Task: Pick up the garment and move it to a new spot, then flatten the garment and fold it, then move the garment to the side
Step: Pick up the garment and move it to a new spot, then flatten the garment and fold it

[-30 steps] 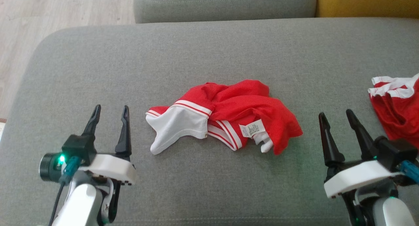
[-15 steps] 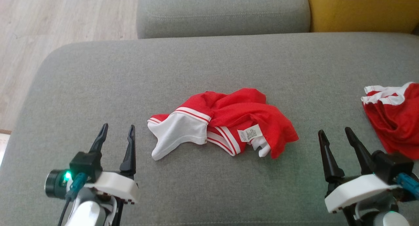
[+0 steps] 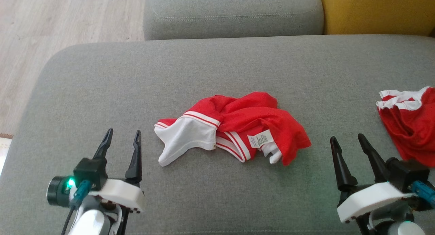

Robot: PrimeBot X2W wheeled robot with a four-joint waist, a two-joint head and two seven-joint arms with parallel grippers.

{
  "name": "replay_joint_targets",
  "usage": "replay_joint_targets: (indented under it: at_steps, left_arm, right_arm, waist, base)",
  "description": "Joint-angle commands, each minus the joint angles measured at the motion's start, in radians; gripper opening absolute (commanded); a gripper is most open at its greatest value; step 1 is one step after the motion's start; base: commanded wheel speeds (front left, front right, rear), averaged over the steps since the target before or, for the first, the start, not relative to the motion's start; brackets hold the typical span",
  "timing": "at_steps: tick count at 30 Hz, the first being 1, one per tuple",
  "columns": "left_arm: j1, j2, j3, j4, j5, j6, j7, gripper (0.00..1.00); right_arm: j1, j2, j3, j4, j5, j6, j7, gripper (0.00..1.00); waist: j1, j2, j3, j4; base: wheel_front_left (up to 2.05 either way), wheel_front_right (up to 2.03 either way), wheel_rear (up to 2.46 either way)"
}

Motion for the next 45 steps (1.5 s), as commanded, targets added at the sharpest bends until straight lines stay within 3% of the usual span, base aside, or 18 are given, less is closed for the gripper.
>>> replay_joint_targets:
  at_steps: [1, 9, 17, 22, 31, 32, 33, 35, 45]
  left_arm:
    - [-0.043, 0.028, 0.039, -0.038, -0.001, 0.007, -0.004, 1.00]
    - [-0.053, 0.030, 0.028, -0.046, 0.001, 0.006, -0.001, 1.00]
    - [-0.092, 0.026, 0.016, -0.055, 0.012, 0.008, -0.001, 1.00]
    - [-0.128, 0.012, 0.004, -0.056, 0.021, 0.004, -0.006, 1.00]
    - [-0.167, -0.006, -0.006, -0.043, 0.027, -0.004, -0.015, 1.00]
    - [-0.170, -0.008, -0.006, -0.042, 0.027, -0.004, -0.016, 1.00]
    - [-0.172, -0.009, -0.005, -0.040, 0.028, -0.004, -0.017, 1.00]
    - [-0.174, -0.012, -0.005, -0.040, 0.028, -0.004, -0.018, 1.00]
    - [-0.185, -0.021, -0.002, -0.034, 0.033, -0.011, -0.022, 1.00]
  right_arm:
    - [-0.029, -0.004, 0.020, -0.040, 0.005, 0.007, 0.000, 1.00]
    - [-0.038, -0.004, 0.047, -0.033, 0.010, 0.007, 0.006, 1.00]
    - [-0.094, -0.015, 0.204, 0.032, -0.017, 0.007, 0.048, 1.00]
    - [-0.165, -0.040, 0.274, 0.118, -0.048, 0.007, 0.053, 1.00]
    - [-0.266, -0.051, 0.300, 0.279, -0.082, 0.007, 0.030, 1.00]
    - [-0.273, -0.052, 0.296, 0.289, -0.090, 0.007, 0.024, 0.84]
    - [-0.279, -0.053, 0.290, 0.299, -0.100, 0.007, 0.020, 0.48]
    - [-0.287, -0.055, 0.278, 0.311, -0.118, 0.007, 0.012, 0.00]
    - [-0.310, -0.058, 0.219, 0.327, -0.119, 0.007, -0.024, 0.00]
  waist:
    - [0.0000, -0.0001, 0.000, 0.000]
    - [0.0000, -0.0001, 0.015, 0.007]
    - [0.0000, -0.0001, 0.062, 0.023]
    - [0.0000, -0.0001, 0.100, 0.040]
    - [0.0000, -0.0001, 0.140, 0.058]
    - [0.0000, -0.0001, 0.143, 0.059]
    - [0.0000, -0.0001, 0.144, 0.060]
    - [0.0000, -0.0001, 0.148, 0.061]
    - [0.0000, -0.0001, 0.160, 0.056]
  base:
    - [0.00, 0.00, 0.00]
    - [0.00, 0.00, 0.00]
    - [0.00, 0.00, 0.00]
    - [0.00, 0.00, 0.00]
    - [0.00, 0.00, 0.00]
    - [0.00, 0.00, 0.00]
    - [0.00, 0.00, 0.00]
    - [0.00, 0.00, 0.00]
    - [0.00, 0.00, 0.00]
